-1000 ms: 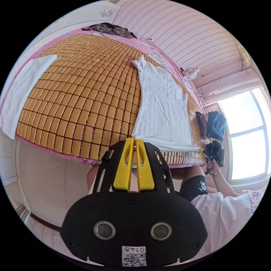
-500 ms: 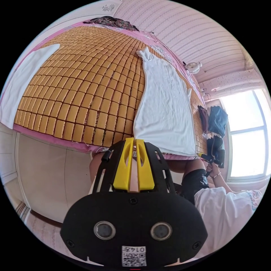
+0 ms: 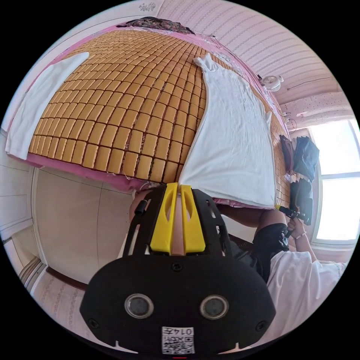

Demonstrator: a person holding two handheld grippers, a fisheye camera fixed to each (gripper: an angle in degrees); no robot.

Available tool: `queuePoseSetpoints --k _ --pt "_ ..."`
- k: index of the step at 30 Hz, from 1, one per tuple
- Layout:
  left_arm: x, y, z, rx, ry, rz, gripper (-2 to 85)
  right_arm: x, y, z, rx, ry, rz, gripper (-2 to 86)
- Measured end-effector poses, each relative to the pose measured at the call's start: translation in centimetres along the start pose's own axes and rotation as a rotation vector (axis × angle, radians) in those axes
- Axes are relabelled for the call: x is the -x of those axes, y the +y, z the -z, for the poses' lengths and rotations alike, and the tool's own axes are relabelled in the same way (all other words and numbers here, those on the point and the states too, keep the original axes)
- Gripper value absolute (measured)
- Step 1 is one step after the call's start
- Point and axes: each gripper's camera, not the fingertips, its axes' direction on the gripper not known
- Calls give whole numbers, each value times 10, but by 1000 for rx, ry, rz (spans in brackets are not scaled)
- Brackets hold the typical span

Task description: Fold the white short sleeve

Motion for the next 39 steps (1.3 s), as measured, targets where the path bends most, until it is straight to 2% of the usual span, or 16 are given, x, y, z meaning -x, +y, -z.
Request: queuePoseSetpoints --k 8,17,25,31,39 --pt "2 7 21 -79 23 39 43 2 -6 8 -31 -5 8 47" --pt "-32 -31 34 -164 42 -78 38 36 -44 24 -167 14 175 46" --pt "-69 -111 5 -199 65 -136 38 106 -189 10 -230 -7 472 44" --pt "-80 -158 10 -215 78 -118 39 152 -265 1 -276 -53 533 44" --pt "-83 -216 47 -280 54 22 41 176 -257 -6 -73 -73 396 38"
